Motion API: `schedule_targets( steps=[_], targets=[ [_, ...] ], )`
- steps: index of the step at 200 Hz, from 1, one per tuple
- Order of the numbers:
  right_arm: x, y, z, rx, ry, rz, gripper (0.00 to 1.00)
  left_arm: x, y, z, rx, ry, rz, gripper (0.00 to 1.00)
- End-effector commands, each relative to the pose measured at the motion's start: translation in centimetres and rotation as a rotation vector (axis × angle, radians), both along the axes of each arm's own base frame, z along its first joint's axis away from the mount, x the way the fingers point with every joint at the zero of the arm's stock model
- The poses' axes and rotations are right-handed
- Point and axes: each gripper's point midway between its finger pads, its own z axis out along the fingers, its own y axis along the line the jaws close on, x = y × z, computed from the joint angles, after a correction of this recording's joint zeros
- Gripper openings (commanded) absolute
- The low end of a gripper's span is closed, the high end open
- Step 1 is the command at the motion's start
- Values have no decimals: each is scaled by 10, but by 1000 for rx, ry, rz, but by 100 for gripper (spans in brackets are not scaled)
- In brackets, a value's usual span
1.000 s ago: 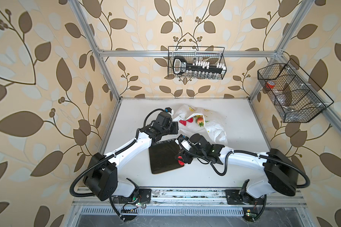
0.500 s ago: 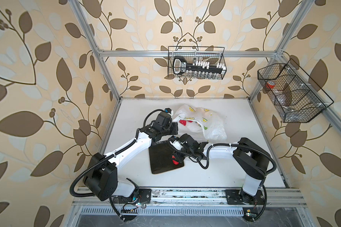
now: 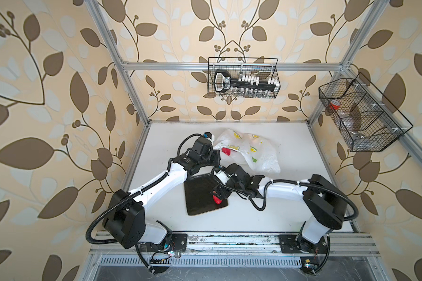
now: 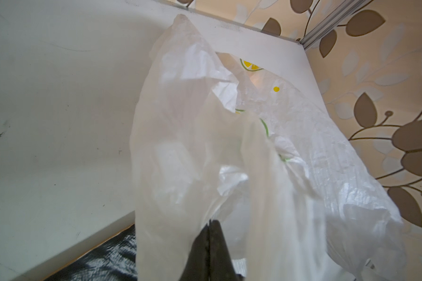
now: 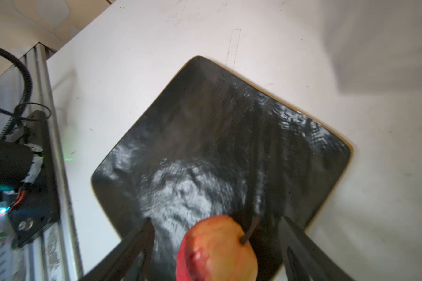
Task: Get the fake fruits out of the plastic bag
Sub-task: 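Carry the peach to the black tray and open the right gripper, then move the right gripper back into the bag toward the remaining fruits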
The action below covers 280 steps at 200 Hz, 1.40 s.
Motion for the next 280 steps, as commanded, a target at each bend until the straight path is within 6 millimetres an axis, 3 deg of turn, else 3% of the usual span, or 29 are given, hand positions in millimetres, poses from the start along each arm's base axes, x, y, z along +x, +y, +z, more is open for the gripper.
schedule_targets(
  steps=[1,35,61,89,116,178,213,244,266,280],
  targets=[
    [-13,-8,37,75,-82,41,81,2,-5,18,-7,-43,-37,0],
    [-42,-38,77,168,-196,98,77,2,-8,21,-5,-51,-60,0],
    [-45,-61,99,133,-284,76,72,0,-9,23,-1,-57,-77,0],
    [-27,-86,128,65,-489,11,59,-2,-10,26,4,-69,-96,0],
    [9,-111,147,4,-621,-70,45,-7,-8,28,13,-76,-110,0],
    [72,-97,136,-209,-953,8,25,-18,-2,29,3,-77,-113,0],
    [105,-88,108,-332,-1018,54,22,-21,0,29,9,-84,-111,0],
    [129,-80,75,-408,-974,56,21,-22,1,33,8,-93,-113,0],
    [141,-85,50,-485,-943,34,22,-23,2,36,7,-102,-115,0],
    [154,-100,36,-535,-908,-4,23,-26,2,37,9,-106,-126,0]
  ],
)
